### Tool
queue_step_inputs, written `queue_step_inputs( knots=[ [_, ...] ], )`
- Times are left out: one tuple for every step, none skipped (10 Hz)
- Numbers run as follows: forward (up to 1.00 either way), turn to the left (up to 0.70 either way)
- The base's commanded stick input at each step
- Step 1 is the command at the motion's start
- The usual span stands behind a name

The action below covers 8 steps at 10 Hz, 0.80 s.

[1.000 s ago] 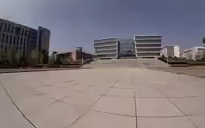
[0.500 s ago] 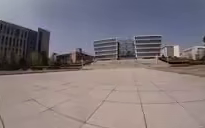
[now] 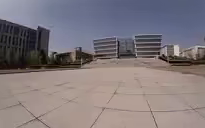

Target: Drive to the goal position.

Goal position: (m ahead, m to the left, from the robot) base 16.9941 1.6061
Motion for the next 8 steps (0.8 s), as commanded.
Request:
queue_step_inputs(
  knots=[
    [0.70,0.00],
    [0.70,0.00],
    [0.70,0.00],
    [0.70,0.00],
    [0.70,0.00],
    [0.70,0.00],
    [0.70,0.00],
    [0.70,0.00]
  ],
)
